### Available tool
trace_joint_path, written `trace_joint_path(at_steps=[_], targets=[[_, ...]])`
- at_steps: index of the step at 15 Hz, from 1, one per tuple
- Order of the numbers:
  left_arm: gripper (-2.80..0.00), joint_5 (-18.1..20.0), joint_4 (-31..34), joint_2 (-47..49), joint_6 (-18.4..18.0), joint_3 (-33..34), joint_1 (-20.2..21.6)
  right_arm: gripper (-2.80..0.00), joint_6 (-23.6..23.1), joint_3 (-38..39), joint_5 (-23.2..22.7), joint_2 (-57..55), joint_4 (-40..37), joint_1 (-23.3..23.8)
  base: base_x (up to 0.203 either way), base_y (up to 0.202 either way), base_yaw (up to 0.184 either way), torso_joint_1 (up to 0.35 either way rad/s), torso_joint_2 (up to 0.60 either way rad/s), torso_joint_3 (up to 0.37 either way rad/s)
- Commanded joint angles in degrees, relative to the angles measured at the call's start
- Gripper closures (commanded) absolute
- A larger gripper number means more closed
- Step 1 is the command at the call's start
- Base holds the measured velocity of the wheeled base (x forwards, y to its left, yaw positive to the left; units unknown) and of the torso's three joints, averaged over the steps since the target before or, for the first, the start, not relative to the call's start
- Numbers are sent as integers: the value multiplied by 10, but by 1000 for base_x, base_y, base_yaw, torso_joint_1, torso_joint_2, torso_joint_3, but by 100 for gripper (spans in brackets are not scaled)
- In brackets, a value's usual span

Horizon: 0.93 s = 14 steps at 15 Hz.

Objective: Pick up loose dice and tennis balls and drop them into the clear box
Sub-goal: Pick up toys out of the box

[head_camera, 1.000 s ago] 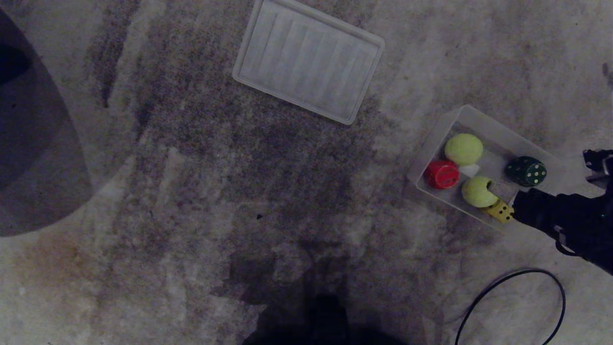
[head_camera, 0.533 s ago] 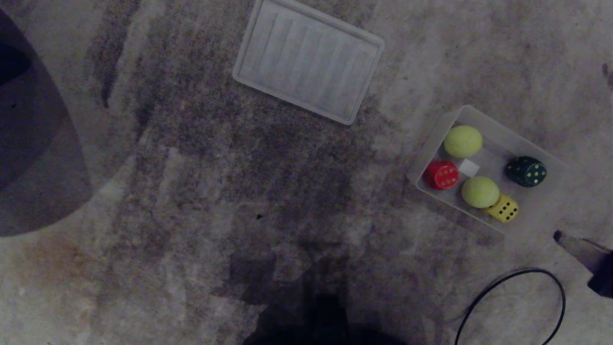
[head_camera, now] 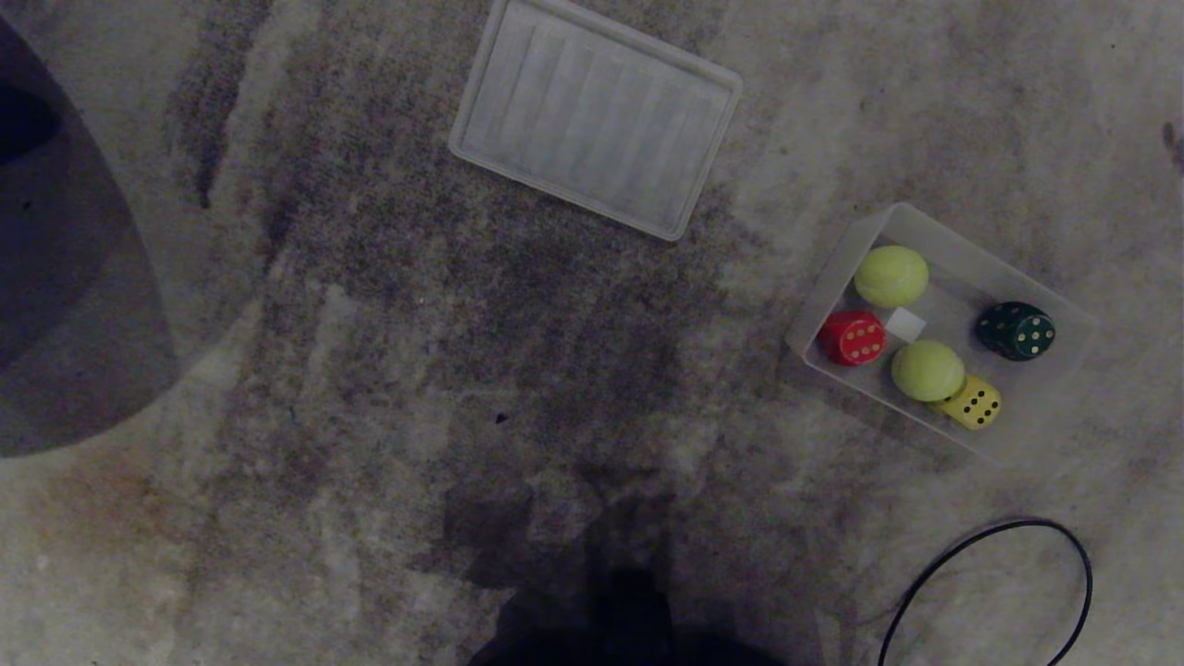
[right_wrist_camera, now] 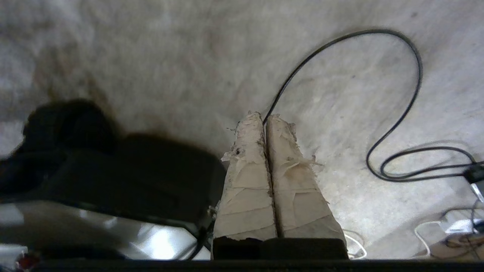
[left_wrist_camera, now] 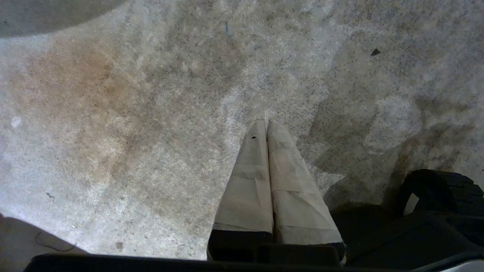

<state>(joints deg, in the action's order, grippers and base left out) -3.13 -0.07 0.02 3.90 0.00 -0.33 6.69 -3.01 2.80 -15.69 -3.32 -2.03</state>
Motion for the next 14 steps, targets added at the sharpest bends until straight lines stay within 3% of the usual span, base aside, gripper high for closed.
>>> trace_joint_path(at_steps=[1, 4, 14], targets=[[0, 0, 0, 1, 1, 1, 0, 0, -7, 10, -5, 99, -9, 9, 0, 0, 0, 0, 0, 0], [0, -1, 0, 1, 1, 1, 0, 0, -10, 12, -8, 157, -10, 11, 0, 0, 0, 0, 0, 0], [0, 0, 0, 1, 1, 1, 0, 0, -11, 13, -8, 157, -7, 12, 0, 0, 0, 0, 0, 0]])
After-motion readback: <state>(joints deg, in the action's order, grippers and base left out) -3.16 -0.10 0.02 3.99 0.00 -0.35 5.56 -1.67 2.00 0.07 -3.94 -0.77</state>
